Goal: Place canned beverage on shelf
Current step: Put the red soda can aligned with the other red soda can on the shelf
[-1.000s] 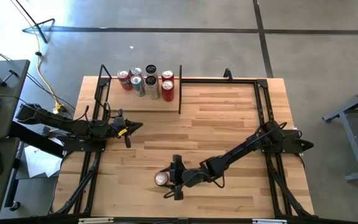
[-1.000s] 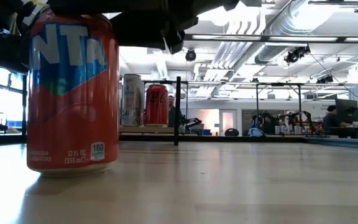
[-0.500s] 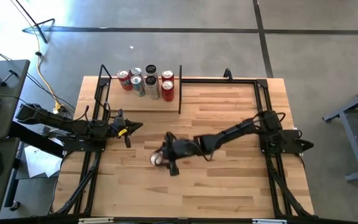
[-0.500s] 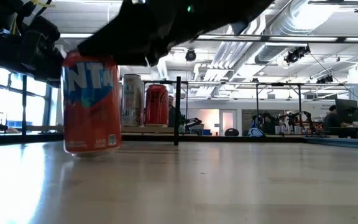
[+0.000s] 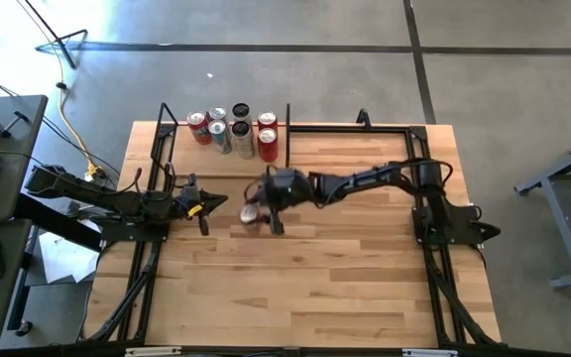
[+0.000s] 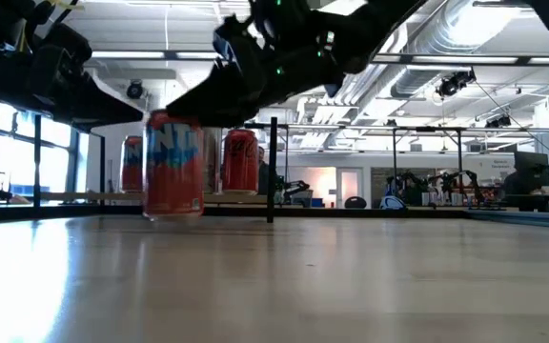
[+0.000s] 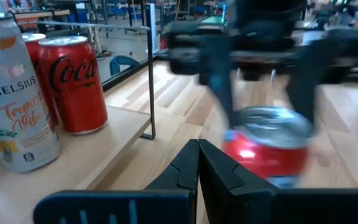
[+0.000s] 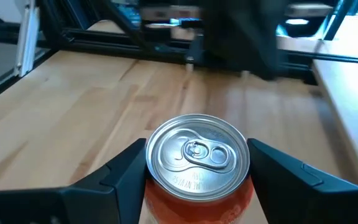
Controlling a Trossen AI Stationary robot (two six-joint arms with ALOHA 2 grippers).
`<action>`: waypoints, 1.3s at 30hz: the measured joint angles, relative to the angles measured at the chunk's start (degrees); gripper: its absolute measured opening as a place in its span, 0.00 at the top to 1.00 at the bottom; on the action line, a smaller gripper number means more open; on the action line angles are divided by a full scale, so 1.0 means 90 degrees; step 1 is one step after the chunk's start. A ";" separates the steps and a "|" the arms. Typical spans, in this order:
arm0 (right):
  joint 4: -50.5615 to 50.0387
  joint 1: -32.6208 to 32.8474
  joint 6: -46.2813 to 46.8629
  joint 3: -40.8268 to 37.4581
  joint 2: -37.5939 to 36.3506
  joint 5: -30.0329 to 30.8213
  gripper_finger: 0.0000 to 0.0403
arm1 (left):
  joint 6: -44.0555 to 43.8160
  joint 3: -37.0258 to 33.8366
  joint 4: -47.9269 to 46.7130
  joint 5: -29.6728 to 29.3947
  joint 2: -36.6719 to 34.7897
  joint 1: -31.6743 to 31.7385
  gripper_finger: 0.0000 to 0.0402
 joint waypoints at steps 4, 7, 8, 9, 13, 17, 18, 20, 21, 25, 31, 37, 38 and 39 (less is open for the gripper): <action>0.0069 -0.0426 -0.0056 0.0000 0.0000 -0.0553 0.43 | 0.0204 0.0007 0.0323 0.0063 -0.0001 0.0058 1.00; 0.0137 -0.0630 -0.0190 0.0005 -0.0002 -0.0926 0.43 | 0.0272 0.0128 0.0284 0.0708 -0.0007 0.0162 1.00; 0.0141 -0.0666 -0.0263 0.0005 -0.0002 -0.1054 0.43 | 0.0270 0.0183 0.0291 0.0969 -0.0009 0.0198 1.00; 0.0145 -0.0697 -0.0296 0.0005 -0.0002 -0.1188 0.43 | 0.0273 0.0243 0.0294 0.1202 -0.0007 0.0232 1.00; 0.0297 -0.0737 -0.0435 0.0012 -0.0006 -0.1528 0.43 | 0.0404 0.0455 0.0207 0.1653 -0.0006 0.0329 1.00; 0.0358 -0.0737 -0.0480 0.0127 0.0085 -0.1586 0.43 | 0.0509 0.0768 -0.0132 0.1681 -0.0006 0.0390 1.00; 0.0322 -0.0737 -0.0506 0.0233 0.0167 -0.1624 0.43 | 0.0510 0.0846 -0.0270 0.1678 -0.0008 0.0389 1.00; 0.0215 -0.0738 -0.0570 0.0461 0.0324 -0.1643 0.43 | 0.0508 0.0989 -0.0556 0.1679 -0.0006 0.0389 1.00; 0.0116 -0.0750 -0.0624 0.0596 0.0405 -0.1675 0.43 | 0.0510 0.1052 -0.0673 0.1678 -0.0006 0.0389 1.00; -0.0011 -0.0849 -0.0688 0.1229 0.0809 -0.2019 0.43 | 0.0508 0.1247 -0.0888 0.1792 -0.0016 0.0371 1.00; -0.0879 -0.0924 -0.0878 0.2535 0.1776 -0.2277 0.43 | 0.0259 0.1251 -0.1253 0.1783 -0.0162 0.0367 1.00; -0.1705 -0.0926 -0.1009 0.3879 0.2485 -0.2409 0.43 | 0.0377 0.1246 -0.1384 0.1678 -0.0462 0.0367 1.00; -0.1806 -0.0926 -0.1018 0.4031 0.2557 -0.2413 0.43 | 0.0393 0.1246 -0.1426 0.1678 -0.0533 0.0367 1.00; -0.1911 -0.0926 -0.1025 0.4160 0.2616 -0.2405 0.43 | 0.0421 0.1246 -0.1472 0.1677 -0.0603 0.0367 1.00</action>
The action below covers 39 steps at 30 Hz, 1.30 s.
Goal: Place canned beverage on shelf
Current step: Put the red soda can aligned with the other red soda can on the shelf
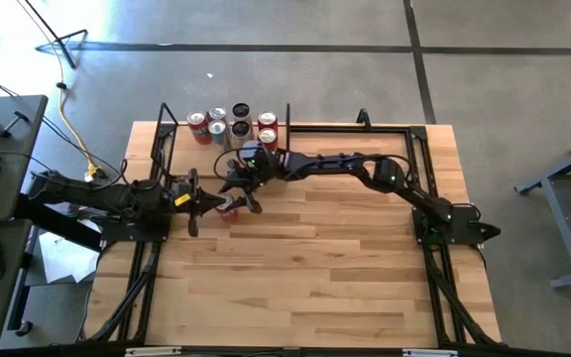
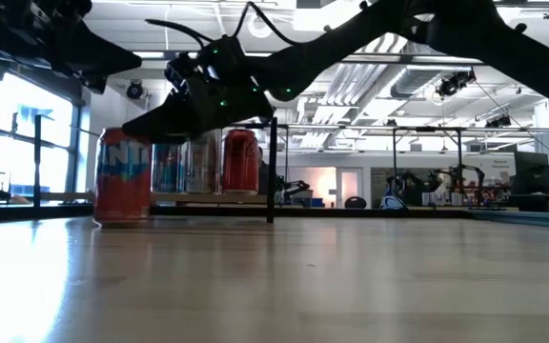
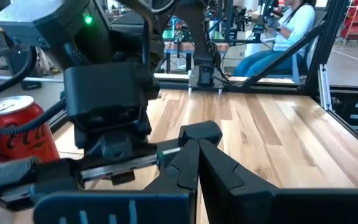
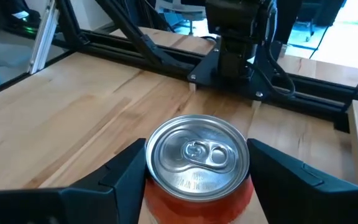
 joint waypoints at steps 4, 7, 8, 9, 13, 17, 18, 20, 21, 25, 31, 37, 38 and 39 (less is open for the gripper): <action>-0.0204 0.0000 0.0053 0.0182 0.0031 0.0193 0.36 | 0.0016 0.0002 -0.0296 -0.0002 -0.0276 0.0000 1.00; -0.0200 0.0000 0.0296 0.0344 0.0036 0.0525 0.30 | -0.0049 0.0000 -0.0395 -0.0004 -0.0400 0.0000 1.00; -0.0194 0.0000 0.0365 0.0415 0.0036 0.0566 0.29 | -0.0078 0.0001 -0.0390 -0.0004 -0.0422 0.0000 1.00; -0.0192 0.0000 0.0387 0.0466 0.0032 0.0567 0.29 | -0.0086 0.0002 -0.0391 -0.0004 -0.0446 0.0000 1.00; -0.0347 -0.0002 0.0333 0.0666 0.0039 0.0560 0.28 | -0.0086 0.0000 -0.0381 -0.0004 -0.0494 0.0000 1.00; -0.0741 0.0000 0.0151 0.0962 0.0034 0.0552 0.28 | -0.0086 0.0001 -0.0386 -0.0004 -0.0495 0.0000 1.00; -0.0929 0.0000 0.0068 0.1024 0.0034 0.0554 0.29 | -0.0086 0.0002 -0.0386 -0.0004 -0.0496 0.0000 1.00; -0.1108 0.0002 -0.0006 0.1087 0.0022 0.0556 0.33 | -0.0078 0.0000 -0.0388 -0.0004 -0.0496 0.0000 1.00; -0.1152 0.0016 -0.0119 0.1085 -0.0008 0.0570 0.37 | -0.0044 0.0002 -0.0386 -0.0004 -0.0496 0.0000 1.00; -0.1086 0.0115 -0.0449 0.0855 -0.0200 0.1068 0.63 | 0.0083 0.0000 -0.0381 -0.0004 -0.0496 0.0000 1.00; -0.0587 0.0341 -0.0315 -0.0071 -0.0595 0.1440 0.95 | 0.0125 0.0000 -0.0375 -0.0004 -0.0542 0.0001 1.00; 0.0868 0.0574 -0.0126 -0.1967 -0.1652 0.2578 0.99 | 0.0073 0.0156 -0.0556 -0.0007 -0.0507 0.0005 1.00; 0.1136 0.0598 -0.0032 -0.2348 -0.1869 0.2620 0.99 | 0.0072 0.0239 -0.0656 -0.0009 -0.0488 0.0005 1.00; 0.1410 0.0625 0.0080 -0.2735 -0.2114 0.2721 0.98 | 0.0070 0.0353 -0.0803 -0.0011 -0.0452 0.0005 1.00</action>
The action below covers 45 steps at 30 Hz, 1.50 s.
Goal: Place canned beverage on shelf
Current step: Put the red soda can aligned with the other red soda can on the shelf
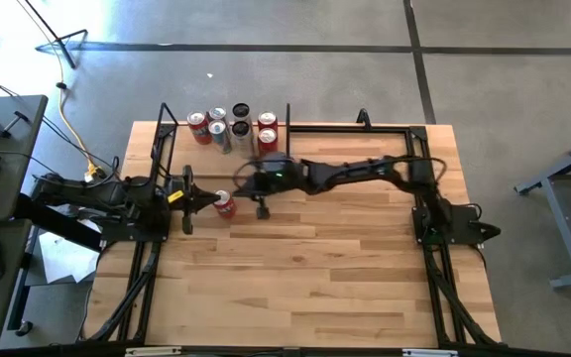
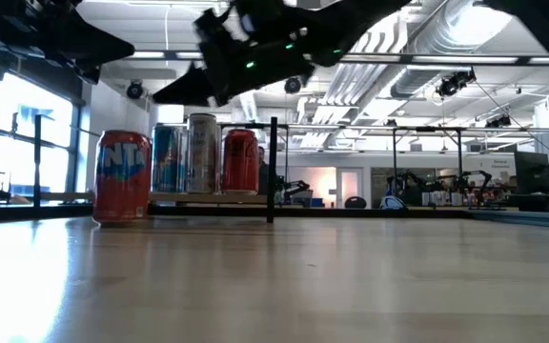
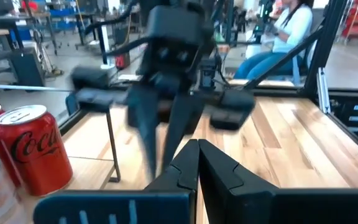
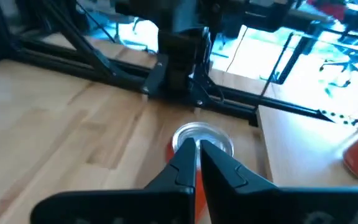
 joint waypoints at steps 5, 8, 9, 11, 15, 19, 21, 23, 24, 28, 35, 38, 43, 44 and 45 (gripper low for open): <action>0.0956 0.0116 0.0334 -0.1856 -0.1069 0.0703 1.00 | -0.0329 0.0853 -0.1376 -0.0182 0.0458 0.0006 1.00; 0.1310 0.0196 0.0511 -0.2747 -0.1631 0.1144 1.00 | -0.0705 0.1450 -0.2438 -0.0194 0.1044 0.0019 1.00; 0.1479 0.0220 0.0539 -0.2962 -0.1815 0.1237 1.00 | -0.0838 0.1655 -0.2723 -0.0197 0.1297 0.0017 1.00; 0.1678 0.0273 0.0574 -0.3365 -0.2110 0.1446 1.00 | -0.1114 0.2065 -0.3245 -0.0241 0.1774 0.0034 0.99; 0.1713 0.0356 0.0571 -0.3916 -0.2579 0.1808 1.00 | -0.1367 0.2962 -0.4419 -0.0103 0.2870 0.0190 0.93; 0.1782 0.0397 0.0571 -0.4202 -0.2883 0.2019 1.00 | -0.1682 0.3781 -0.5362 0.0183 0.3945 0.0416 0.79; 0.1773 0.0402 0.0574 -0.4312 -0.2930 0.2020 1.00 | -0.1717 0.4088 -0.5560 0.0252 0.4361 0.0503 0.70; 0.1834 0.0409 0.0571 -0.4340 -0.2933 0.2020 1.00 | -0.1770 0.4342 -0.5583 0.0354 0.4706 0.0580 0.60; 0.1833 0.0409 0.0571 -0.4347 -0.2935 0.2020 1.00 | -0.1856 0.4440 -0.5629 0.0371 0.4858 0.0621 0.54; 0.1663 0.0409 0.0620 -0.4359 -0.2933 0.2020 1.00 | -0.1822 0.4783 -0.6121 0.0370 0.5437 0.0866 0.32; 0.1630 0.0421 0.0573 -0.4359 -0.2933 0.2020 1.00 | -0.1193 0.5043 -0.6888 0.1275 0.6197 0.1528 0.19; 0.1615 0.0421 0.0574 -0.4359 -0.2933 0.2015 1.00 | -0.0895 0.5159 -0.6876 0.1311 0.6367 0.1759 0.19; 0.1584 0.0460 0.0566 -0.4359 -0.2930 0.2010 1.00 | -0.0614 0.5238 -0.6890 0.1311 0.6514 0.2071 0.19; 0.1582 0.0463 0.0568 -0.4359 -0.2930 0.2008 1.00 | -0.0610 0.5238 -0.6900 0.1314 0.6556 0.2120 0.19; 0.1576 0.0463 0.0569 -0.4359 -0.2930 0.2006 1.00 | -0.0603 0.5238 -0.6902 0.1334 0.6598 0.2169 0.19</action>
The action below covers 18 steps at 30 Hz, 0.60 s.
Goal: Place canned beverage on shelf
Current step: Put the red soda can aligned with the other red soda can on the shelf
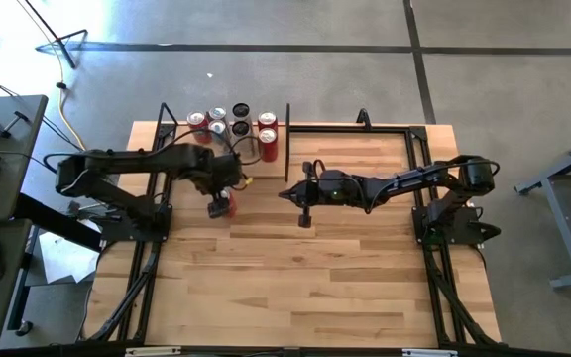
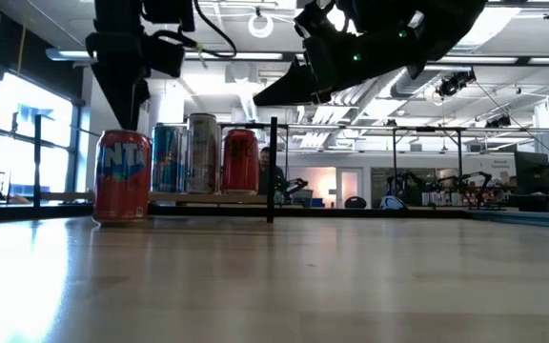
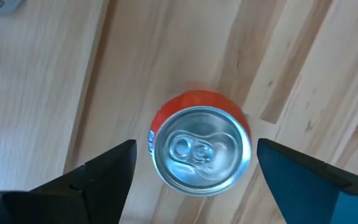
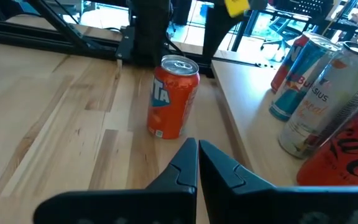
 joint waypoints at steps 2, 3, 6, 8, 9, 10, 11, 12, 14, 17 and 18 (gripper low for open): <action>-0.0035 0.0000 0.0000 0.0000 0.0000 -0.0001 1.00 | 0.0055 0.0000 0.0002 0.0027 0.0094 0.0070 0.19; -0.0056 0.0000 0.0002 0.0000 0.0000 -0.0001 1.00 | 0.0076 -0.0002 0.0001 0.0041 0.0146 0.0099 0.19; -0.0096 0.0000 0.0002 0.0000 0.0002 -0.0003 1.00 | 0.0163 -0.0002 0.0002 0.0080 0.0275 0.0136 0.19; -0.0097 0.0000 0.0036 0.0000 0.0002 -0.0003 1.00 | 0.0221 -0.0002 0.0002 0.0079 0.0361 0.0134 0.19; -0.0098 0.0000 0.0051 0.0000 0.0002 -0.0003 1.00 | 0.0260 -0.0002 -0.0004 0.0075 0.0399 0.0134 0.19; -0.0098 0.0000 0.0051 0.0000 0.0002 -0.0004 1.00 | 0.0279 -0.0002 -0.0013 0.0065 0.0426 0.0136 0.19; -0.0098 0.0000 0.0051 0.0000 0.0002 -0.0005 1.00 | 0.0284 -0.0002 -0.0034 0.0046 0.0447 0.0136 0.19; -0.0100 0.0000 0.0051 0.0000 0.0002 -0.0004 1.00 | 0.0289 -0.0002 -0.0073 0.0025 0.0463 0.0136 0.20; -0.0111 0.0000 0.0051 0.0000 0.0002 -0.0005 1.00 | 0.0291 -0.0002 -0.0143 -0.0046 0.0484 0.0134 0.21; -0.0113 0.0000 0.0051 0.0000 0.0002 -0.0005 1.00 | 0.0288 -0.0002 -0.0243 -0.0216 0.0480 0.0134 0.27; -0.0113 0.0000 0.0051 0.0000 0.0002 -0.0005 1.00 | 0.0287 0.0000 -0.0258 -0.0249 0.0476 0.0136 0.30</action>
